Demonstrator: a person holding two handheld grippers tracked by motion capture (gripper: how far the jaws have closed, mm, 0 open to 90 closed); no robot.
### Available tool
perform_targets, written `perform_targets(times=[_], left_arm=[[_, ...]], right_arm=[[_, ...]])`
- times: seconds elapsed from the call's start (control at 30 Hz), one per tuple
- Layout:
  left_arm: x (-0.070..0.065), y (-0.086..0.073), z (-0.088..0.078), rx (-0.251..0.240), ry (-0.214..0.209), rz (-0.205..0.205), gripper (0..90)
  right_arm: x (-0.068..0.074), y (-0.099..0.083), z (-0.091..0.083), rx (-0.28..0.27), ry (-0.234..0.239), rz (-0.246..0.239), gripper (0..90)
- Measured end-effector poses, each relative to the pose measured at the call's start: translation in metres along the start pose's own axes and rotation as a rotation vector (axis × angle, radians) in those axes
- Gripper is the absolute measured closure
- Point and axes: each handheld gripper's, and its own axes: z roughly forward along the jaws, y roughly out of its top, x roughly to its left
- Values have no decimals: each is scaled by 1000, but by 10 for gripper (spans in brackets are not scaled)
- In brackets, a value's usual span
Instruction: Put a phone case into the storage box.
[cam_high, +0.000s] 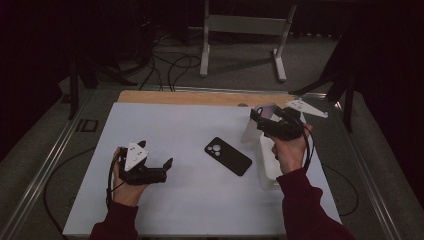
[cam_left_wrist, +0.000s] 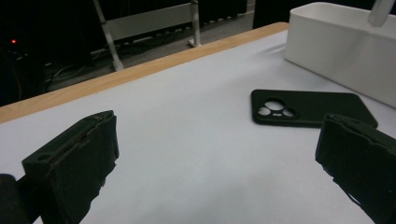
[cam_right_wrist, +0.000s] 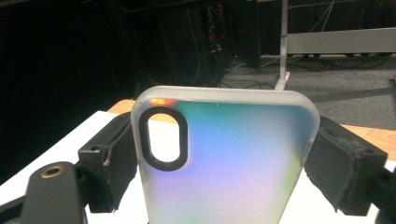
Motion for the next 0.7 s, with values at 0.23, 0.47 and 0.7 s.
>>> perform_targets(times=[0.23, 0.47, 0.7], left_arm=[[10, -9, -9, -9, 20, -15, 0], [17, -19, -16, -13, 40, -29, 0], [24, -29, -23, -16, 56, -47, 0]], right_arm=[[-8, 2, 0, -2, -16, 3, 170], [-16, 7, -1, -6, -41, 4, 170], [-24, 11, -2, -8, -66, 4, 170]])
